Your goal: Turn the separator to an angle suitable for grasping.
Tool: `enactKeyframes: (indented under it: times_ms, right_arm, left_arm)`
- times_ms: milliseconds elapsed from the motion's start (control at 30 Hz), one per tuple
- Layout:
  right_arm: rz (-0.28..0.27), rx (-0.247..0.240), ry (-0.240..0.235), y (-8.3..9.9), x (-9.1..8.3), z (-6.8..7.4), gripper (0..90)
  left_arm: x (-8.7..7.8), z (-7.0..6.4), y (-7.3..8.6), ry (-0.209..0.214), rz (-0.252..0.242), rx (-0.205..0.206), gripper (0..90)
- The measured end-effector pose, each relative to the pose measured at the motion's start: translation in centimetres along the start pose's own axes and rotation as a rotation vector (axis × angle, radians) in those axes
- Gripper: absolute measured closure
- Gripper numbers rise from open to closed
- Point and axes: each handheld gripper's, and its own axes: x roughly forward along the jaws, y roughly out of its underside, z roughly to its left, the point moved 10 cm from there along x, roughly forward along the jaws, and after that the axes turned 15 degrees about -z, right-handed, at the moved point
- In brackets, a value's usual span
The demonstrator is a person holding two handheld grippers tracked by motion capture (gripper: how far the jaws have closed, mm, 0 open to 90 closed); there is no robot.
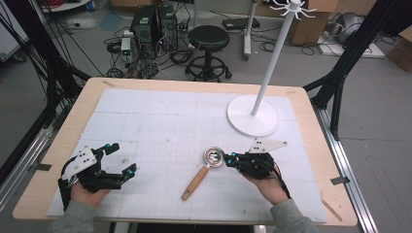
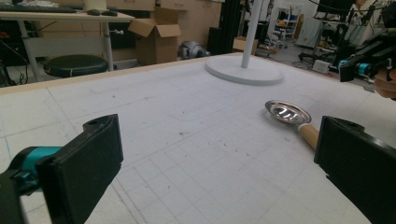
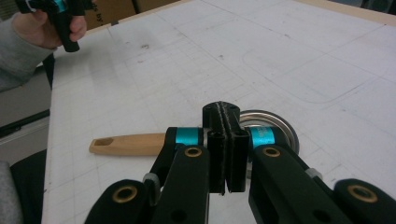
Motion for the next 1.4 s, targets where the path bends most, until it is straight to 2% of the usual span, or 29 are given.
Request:
enactKeyframes:
  times_ms: [500,900,1400]
  right_arm:
    - [0.084,-0.065,-0.026,0.9,3.8,0.9,90.0]
    - [0.142,-0.048,-0.036,1.6,6.0,1.1,90.0]
    - [0.215,-0.028,-0.035,2.7,7.8,0.8,90.0]
  left_arm:
    - [-0.3,0.2,0.2,-0.006,0.006,-0.002,1.7]
    - [-0.4,0.2,0.2,-0.008,0.008,0.002,1.7]
    - [-0.5,0.1,0.4,-0.007,0.017,0.002,1.7]
